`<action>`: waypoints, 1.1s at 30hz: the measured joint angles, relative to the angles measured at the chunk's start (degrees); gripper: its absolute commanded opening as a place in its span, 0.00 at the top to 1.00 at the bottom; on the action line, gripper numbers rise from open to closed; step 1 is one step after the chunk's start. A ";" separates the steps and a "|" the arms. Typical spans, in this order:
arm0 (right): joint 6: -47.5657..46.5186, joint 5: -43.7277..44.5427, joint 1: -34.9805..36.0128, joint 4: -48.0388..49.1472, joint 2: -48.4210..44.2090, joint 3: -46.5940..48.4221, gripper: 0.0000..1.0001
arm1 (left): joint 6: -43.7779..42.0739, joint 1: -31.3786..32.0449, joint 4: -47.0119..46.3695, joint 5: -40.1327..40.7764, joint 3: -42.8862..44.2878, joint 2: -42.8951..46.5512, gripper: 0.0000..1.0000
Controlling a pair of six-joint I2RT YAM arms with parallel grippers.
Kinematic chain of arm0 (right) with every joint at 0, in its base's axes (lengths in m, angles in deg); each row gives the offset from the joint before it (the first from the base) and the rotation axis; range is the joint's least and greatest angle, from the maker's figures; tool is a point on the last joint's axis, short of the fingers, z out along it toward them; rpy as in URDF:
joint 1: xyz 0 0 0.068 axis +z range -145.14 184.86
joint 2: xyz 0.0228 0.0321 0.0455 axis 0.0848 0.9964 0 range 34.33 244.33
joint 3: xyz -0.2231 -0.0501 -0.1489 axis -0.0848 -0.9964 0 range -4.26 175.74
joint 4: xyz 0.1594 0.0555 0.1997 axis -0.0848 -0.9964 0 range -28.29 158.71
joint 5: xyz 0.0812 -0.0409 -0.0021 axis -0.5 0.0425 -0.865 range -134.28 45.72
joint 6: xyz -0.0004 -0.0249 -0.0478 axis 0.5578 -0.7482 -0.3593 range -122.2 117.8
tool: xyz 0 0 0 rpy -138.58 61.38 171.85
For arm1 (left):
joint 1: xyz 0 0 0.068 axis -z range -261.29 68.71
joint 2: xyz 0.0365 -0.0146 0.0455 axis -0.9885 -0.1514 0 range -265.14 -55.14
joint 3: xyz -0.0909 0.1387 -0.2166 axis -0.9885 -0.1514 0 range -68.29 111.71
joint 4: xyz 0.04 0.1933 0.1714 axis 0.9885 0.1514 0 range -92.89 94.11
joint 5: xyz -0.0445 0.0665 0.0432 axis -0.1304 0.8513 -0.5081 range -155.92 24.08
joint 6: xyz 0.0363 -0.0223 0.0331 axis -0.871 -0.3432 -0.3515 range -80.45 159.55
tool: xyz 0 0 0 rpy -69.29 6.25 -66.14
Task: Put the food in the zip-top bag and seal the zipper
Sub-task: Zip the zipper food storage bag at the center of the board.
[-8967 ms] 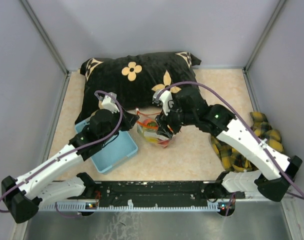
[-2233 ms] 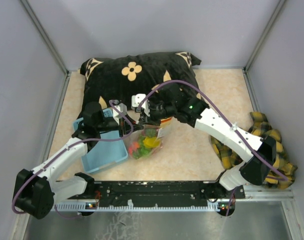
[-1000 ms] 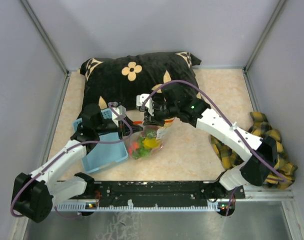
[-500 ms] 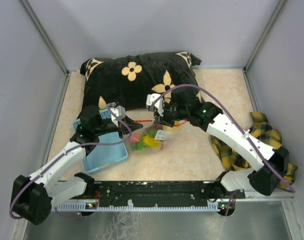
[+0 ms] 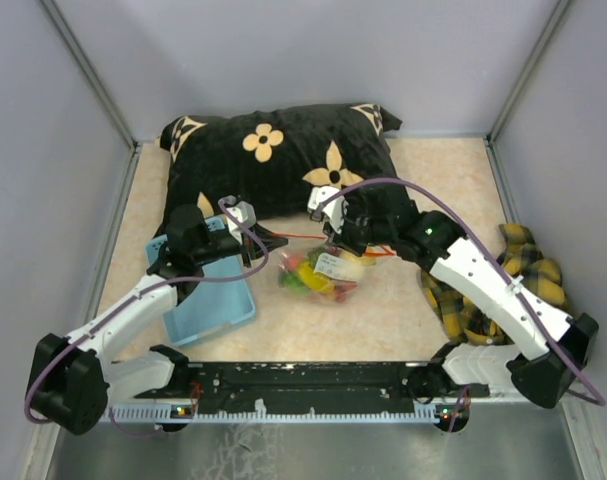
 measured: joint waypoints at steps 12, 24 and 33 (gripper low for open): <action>5.44 4.35 -0.39 -0.15 -2.51 -3.76 1.00 | 4.66 -0.39 -3.26 9.05 -1.11 -2.51 0.99; 10.82 8.09 -0.61 -1.16 -7.89 -6.60 1.00 | 8.94 -0.94 -5.09 14.97 -2.25 -3.39 0.99; 13.57 11.13 -0.61 -4.07 -11.30 -7.37 1.00 | 10.71 -1.68 -4.83 20.24 -2.36 -3.39 0.99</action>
